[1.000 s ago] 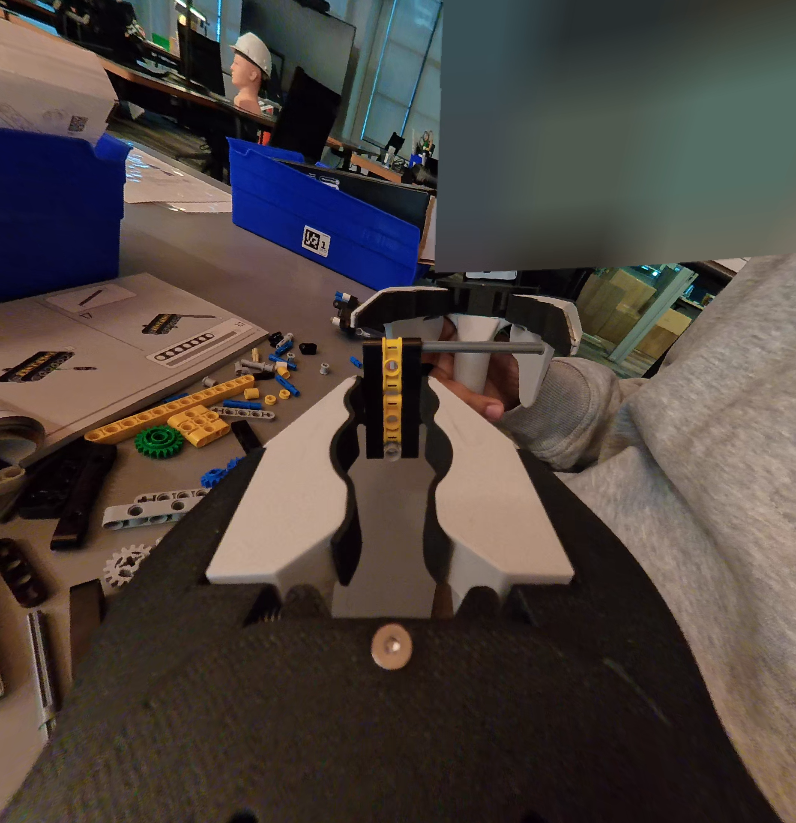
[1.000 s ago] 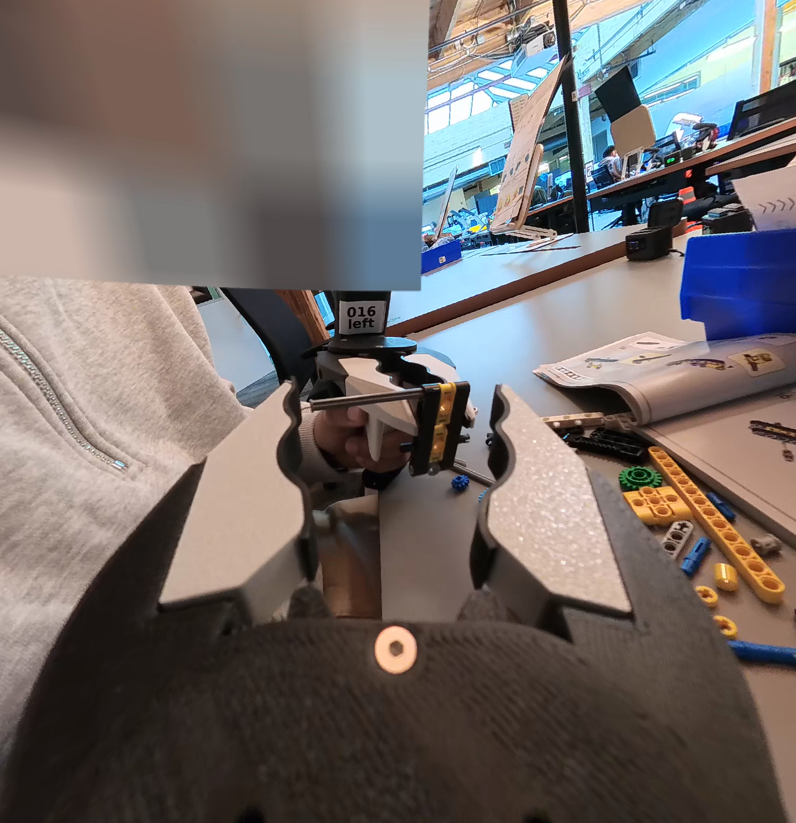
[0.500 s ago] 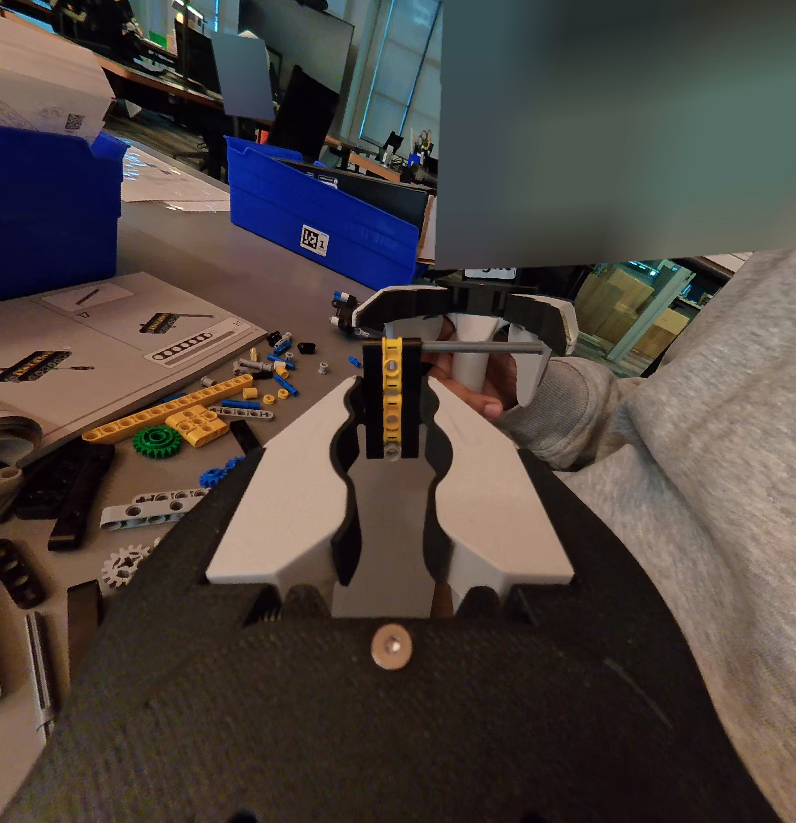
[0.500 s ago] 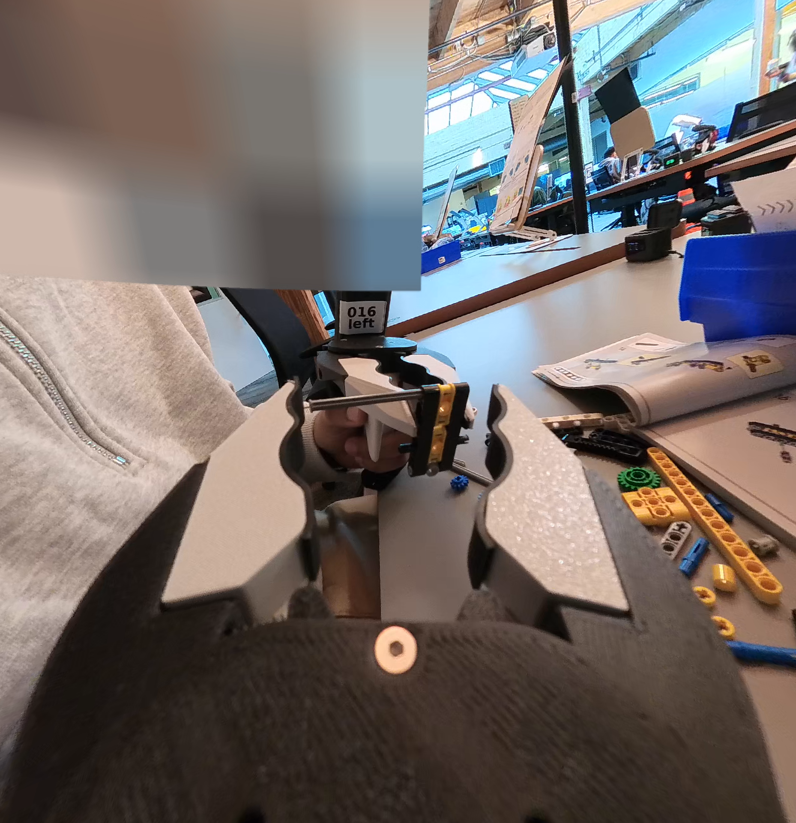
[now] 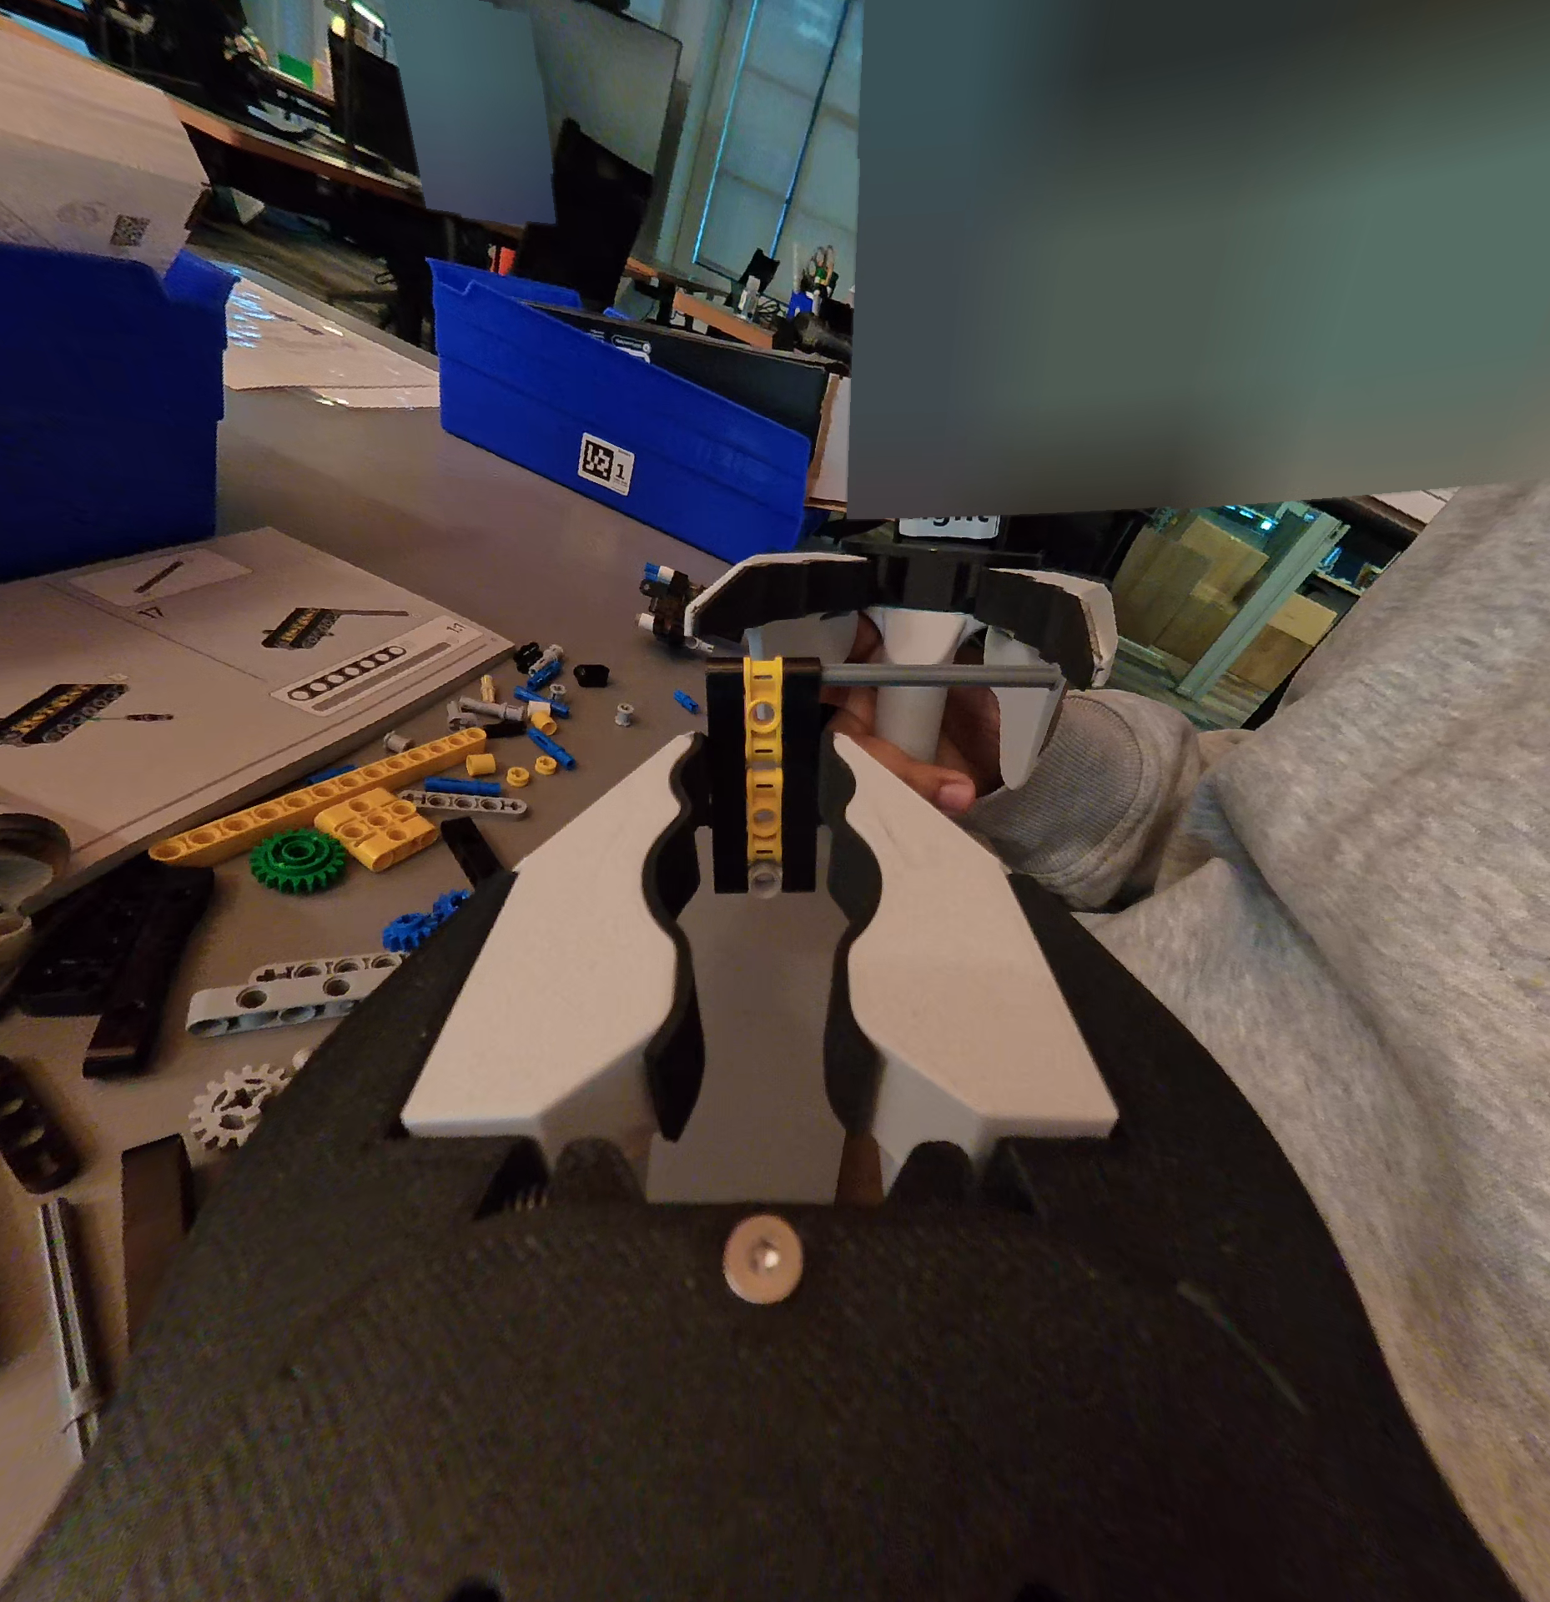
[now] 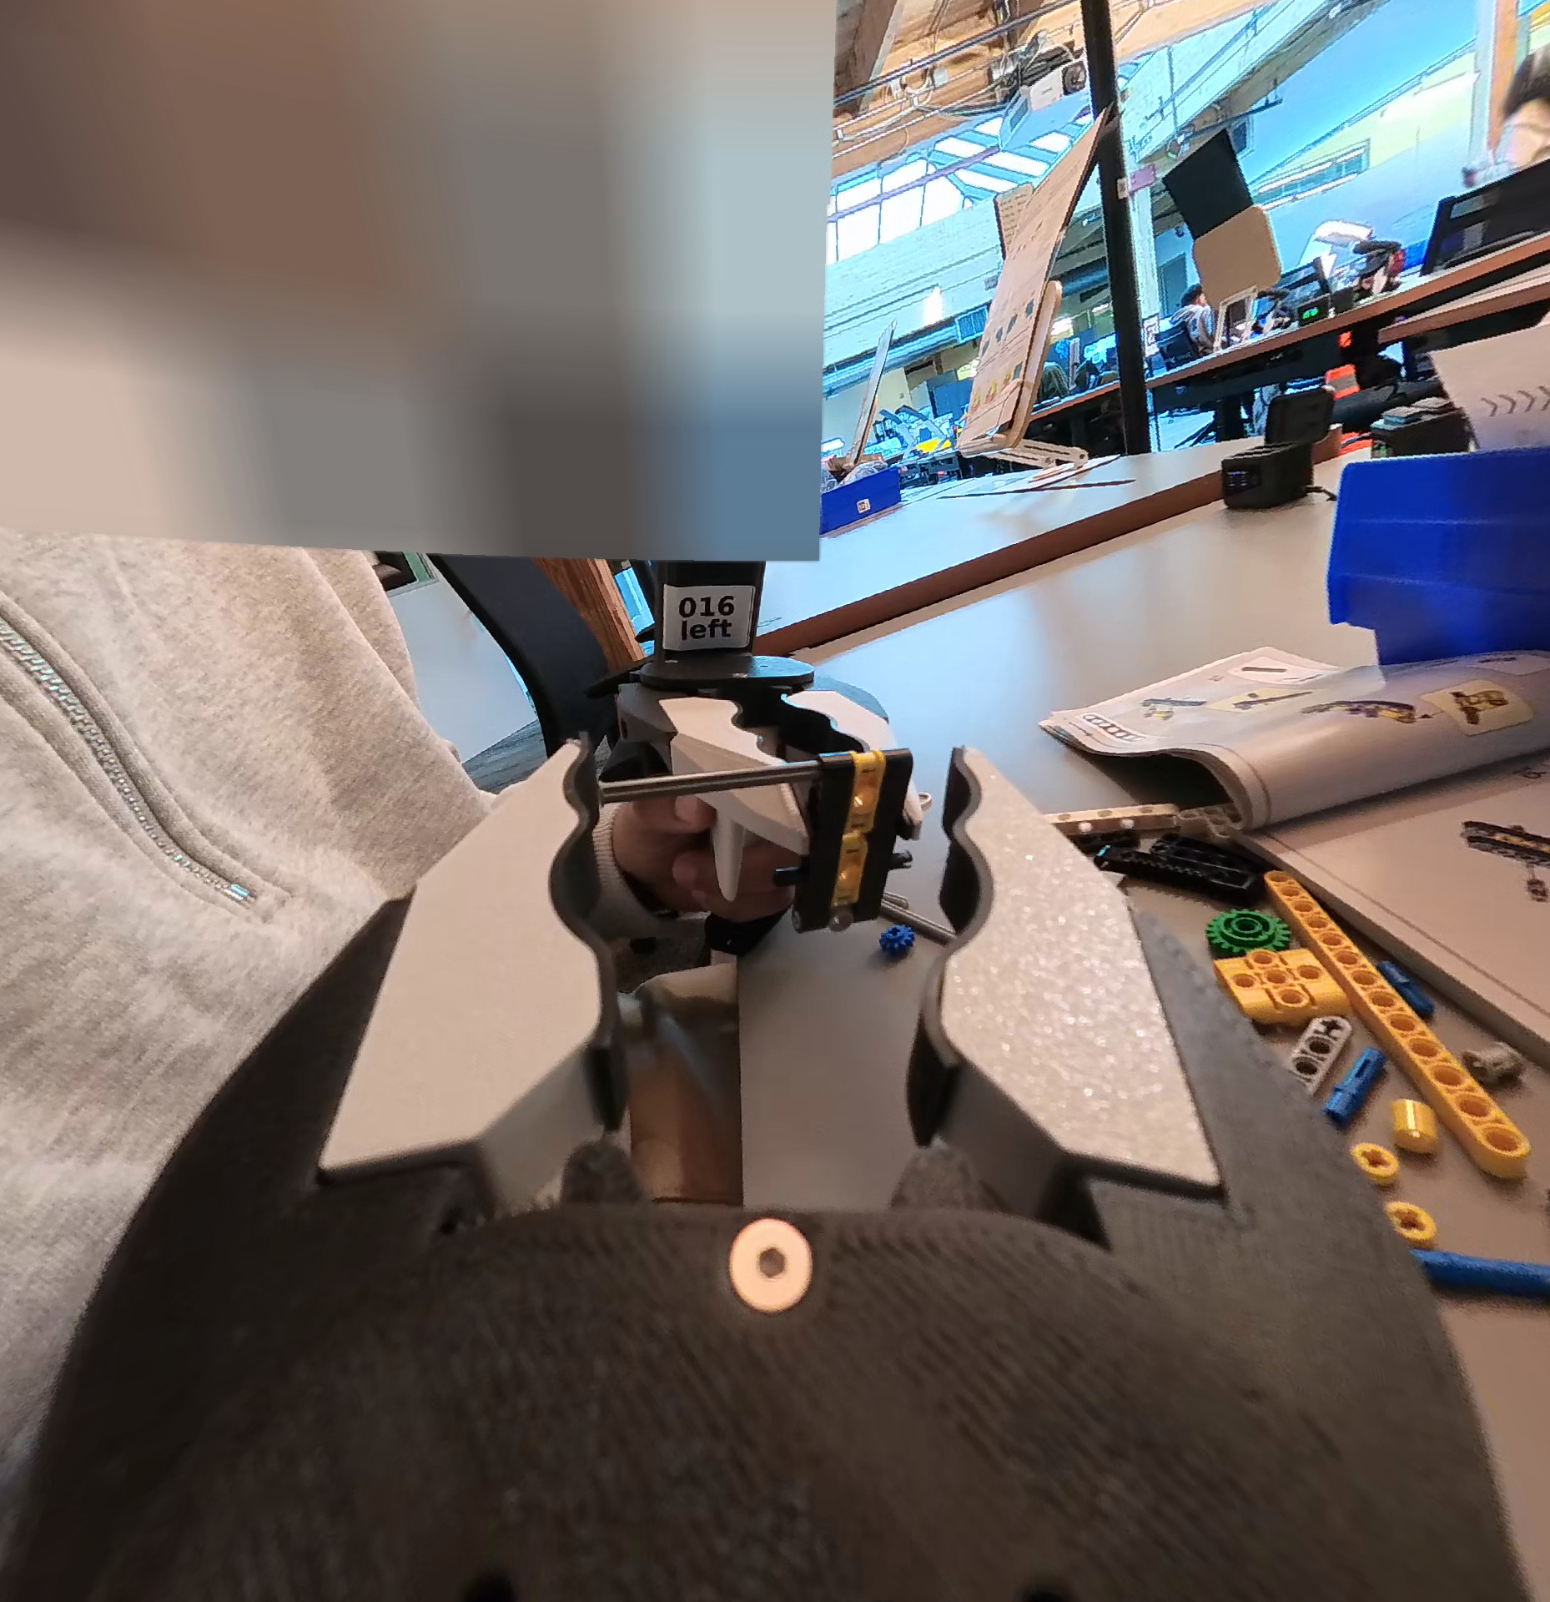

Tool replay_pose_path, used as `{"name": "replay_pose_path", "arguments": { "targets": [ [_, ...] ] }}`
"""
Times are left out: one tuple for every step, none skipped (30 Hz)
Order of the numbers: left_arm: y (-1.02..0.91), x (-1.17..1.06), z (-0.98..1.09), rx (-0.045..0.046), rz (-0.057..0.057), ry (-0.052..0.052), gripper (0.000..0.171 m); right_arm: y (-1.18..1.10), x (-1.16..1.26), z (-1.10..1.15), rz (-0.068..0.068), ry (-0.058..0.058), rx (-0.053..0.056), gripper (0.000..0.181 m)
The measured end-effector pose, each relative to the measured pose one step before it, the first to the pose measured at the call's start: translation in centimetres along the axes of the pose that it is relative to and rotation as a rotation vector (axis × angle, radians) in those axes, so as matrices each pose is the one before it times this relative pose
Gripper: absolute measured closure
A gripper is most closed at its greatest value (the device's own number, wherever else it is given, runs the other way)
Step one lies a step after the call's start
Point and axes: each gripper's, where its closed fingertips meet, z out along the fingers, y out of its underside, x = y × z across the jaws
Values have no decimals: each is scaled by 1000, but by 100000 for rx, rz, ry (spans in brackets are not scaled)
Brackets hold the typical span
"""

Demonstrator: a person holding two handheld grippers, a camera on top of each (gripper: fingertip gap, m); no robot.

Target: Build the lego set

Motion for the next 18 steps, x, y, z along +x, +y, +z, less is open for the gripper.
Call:
{"name": "replay_pose_path", "arguments": {
  "targets": [
    [3,-3,-2,-22,48,2,148,-12,-6,3,-30,-36,22,102],
    [3,9,-3,14,34,-11,148,1,-8,0,-2,-56,-6,102],
    [-3,0,1,19,19,11,148,8,-20,4,14,-89,-33,102],
    [1,0,-8,10,32,-16,148,7,-20,5,-6,-93,-25,102],
    [-6,6,4,-8,16,-31,148,2,-4,6,-17,-80,-20,102],
    [11,-2,0,-14,-2,7,148,7,-18,5,-15,-87,-25,103],
    [0,1,0,0,1,7,148,-1,-10,1,-28,-87,9,103],
    [-3,-7,-5,-1,-38,-11,148,-1,-5,1,-28,-52,10,103],
    [-4,-7,3,-4,-82,1,148,2,-1,-1,-17,-13,-13,103],
    [6,-10,-4,2,-52,-12,148,-3,-1,2,-3,-10,23,103],
    [-4,-9,-5,7,-18,-18,148,-7,2,-5,-2,-34,23,104],
    [-2,-2,1,13,-3,-14,148,3,-5,-1,0,-34,-18,104],
    [-2,2,-6,31,13,-9,148,4,-11,6,-9,-35,-2,104],
    [-1,-2,1,10,16,-6,148,3,-14,-1,-25,-17,8,104],
    [1,-3,0,-4,11,-15,148,2,1,-1,-23,-4,-13,104],
    [-1,3,-7,27,-1,-13,148,3,3,6,10,-20,-26,104],
    [-8,-6,-3,34,-23,4,148,5,-10,5,0,-24,-13,104],
    [0,-11,-15,47,-38,10,148,0,2,-7,-74,24,10,104]
  ]
}}
